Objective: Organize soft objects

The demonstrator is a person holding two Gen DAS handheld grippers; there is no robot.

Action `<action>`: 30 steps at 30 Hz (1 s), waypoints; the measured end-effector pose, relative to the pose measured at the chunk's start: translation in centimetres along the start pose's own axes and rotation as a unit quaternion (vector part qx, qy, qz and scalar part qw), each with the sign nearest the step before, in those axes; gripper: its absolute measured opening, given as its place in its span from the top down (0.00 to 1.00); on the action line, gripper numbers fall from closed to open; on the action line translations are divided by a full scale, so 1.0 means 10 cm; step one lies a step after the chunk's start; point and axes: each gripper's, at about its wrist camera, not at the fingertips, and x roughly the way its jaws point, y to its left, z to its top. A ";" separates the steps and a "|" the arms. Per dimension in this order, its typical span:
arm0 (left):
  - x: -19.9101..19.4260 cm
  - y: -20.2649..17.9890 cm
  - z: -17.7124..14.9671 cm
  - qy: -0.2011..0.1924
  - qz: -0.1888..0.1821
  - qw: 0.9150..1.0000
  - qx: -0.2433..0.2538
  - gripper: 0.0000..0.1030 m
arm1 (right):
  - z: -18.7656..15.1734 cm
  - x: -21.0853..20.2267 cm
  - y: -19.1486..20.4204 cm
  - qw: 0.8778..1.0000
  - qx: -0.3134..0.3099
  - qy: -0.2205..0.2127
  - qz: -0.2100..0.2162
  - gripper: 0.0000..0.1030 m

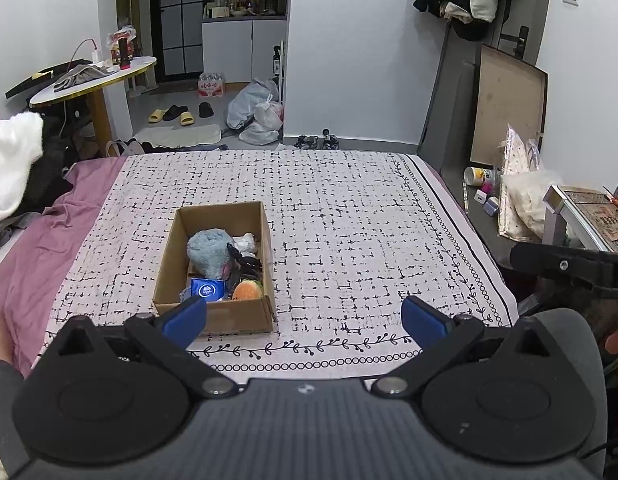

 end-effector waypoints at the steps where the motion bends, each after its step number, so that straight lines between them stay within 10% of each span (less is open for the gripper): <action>1: 0.00 0.00 -0.01 0.000 0.000 1.000 0.000 0.01 | -0.01 0.00 0.01 1.000 -0.001 0.000 0.000 0.00; 30: 0.08 0.12 -0.05 0.007 0.004 1.000 -0.017 0.01 | -0.05 0.04 0.05 1.000 -0.002 0.006 0.000 0.00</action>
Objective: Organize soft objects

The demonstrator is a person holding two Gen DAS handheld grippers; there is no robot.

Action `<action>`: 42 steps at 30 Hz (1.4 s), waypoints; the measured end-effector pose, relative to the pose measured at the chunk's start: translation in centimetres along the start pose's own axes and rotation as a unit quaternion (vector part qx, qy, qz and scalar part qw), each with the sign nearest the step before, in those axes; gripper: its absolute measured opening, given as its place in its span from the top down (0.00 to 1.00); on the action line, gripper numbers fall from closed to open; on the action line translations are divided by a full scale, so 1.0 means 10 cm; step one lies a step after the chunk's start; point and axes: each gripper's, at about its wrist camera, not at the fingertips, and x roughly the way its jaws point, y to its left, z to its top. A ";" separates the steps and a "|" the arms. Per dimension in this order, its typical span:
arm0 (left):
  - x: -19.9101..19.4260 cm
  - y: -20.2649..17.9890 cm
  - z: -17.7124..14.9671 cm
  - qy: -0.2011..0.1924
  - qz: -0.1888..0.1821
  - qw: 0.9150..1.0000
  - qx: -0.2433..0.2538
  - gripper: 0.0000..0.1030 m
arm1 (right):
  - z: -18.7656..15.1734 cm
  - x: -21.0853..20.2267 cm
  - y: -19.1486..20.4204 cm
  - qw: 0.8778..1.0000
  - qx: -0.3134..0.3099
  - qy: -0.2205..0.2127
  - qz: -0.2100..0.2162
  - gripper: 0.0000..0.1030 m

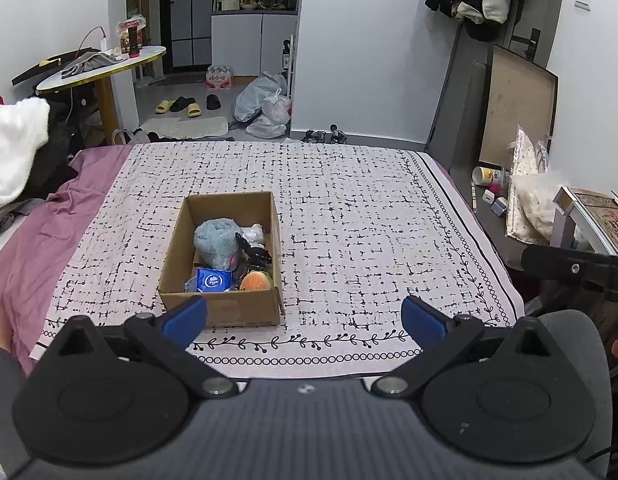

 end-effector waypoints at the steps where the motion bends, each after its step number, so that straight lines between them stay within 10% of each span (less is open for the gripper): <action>1: 0.01 0.00 -0.01 0.001 0.000 1.000 0.000 0.01 | 0.00 0.00 0.00 1.000 0.000 0.000 0.000 0.00; 42: 0.09 0.04 -0.07 0.007 -0.003 1.000 -0.006 0.01 | -0.10 0.10 0.00 1.000 -0.003 0.014 -0.007 0.00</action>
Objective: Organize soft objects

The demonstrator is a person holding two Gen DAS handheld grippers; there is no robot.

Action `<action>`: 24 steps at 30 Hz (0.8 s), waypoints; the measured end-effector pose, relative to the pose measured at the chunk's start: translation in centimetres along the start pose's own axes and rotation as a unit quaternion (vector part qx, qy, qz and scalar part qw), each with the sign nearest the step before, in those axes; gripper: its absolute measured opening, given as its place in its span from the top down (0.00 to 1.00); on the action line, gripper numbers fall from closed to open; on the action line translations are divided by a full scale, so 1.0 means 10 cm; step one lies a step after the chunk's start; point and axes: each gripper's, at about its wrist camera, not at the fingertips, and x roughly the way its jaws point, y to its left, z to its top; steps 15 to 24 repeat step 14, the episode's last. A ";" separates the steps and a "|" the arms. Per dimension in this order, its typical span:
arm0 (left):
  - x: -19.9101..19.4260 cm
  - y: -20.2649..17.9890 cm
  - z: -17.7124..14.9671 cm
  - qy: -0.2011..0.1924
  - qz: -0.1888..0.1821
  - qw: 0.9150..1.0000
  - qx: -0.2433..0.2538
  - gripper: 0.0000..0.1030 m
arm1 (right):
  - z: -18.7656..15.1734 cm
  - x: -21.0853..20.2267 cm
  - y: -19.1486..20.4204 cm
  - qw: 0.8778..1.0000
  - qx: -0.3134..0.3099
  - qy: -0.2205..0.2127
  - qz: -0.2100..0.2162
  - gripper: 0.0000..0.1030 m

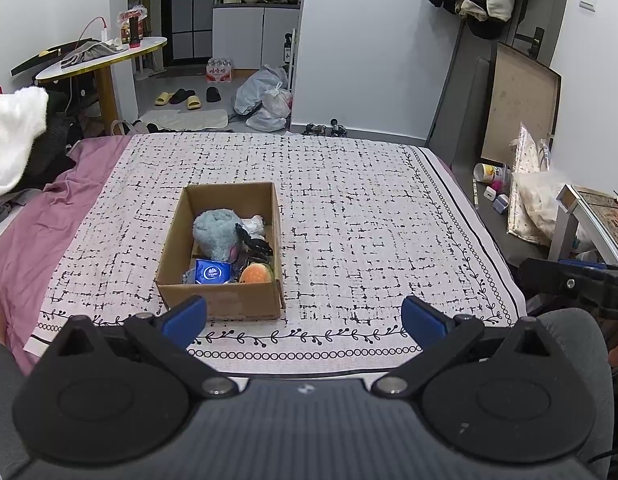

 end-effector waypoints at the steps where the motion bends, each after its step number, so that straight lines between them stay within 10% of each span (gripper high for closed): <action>1: 0.00 0.00 0.00 0.000 0.000 1.000 0.001 0.01 | 0.00 0.00 0.00 1.000 0.000 0.000 0.000 0.00; 24: 0.06 0.05 0.01 -0.014 -0.001 1.000 -0.006 0.01 | -0.02 0.07 0.00 1.000 -0.003 -0.001 -0.001 0.00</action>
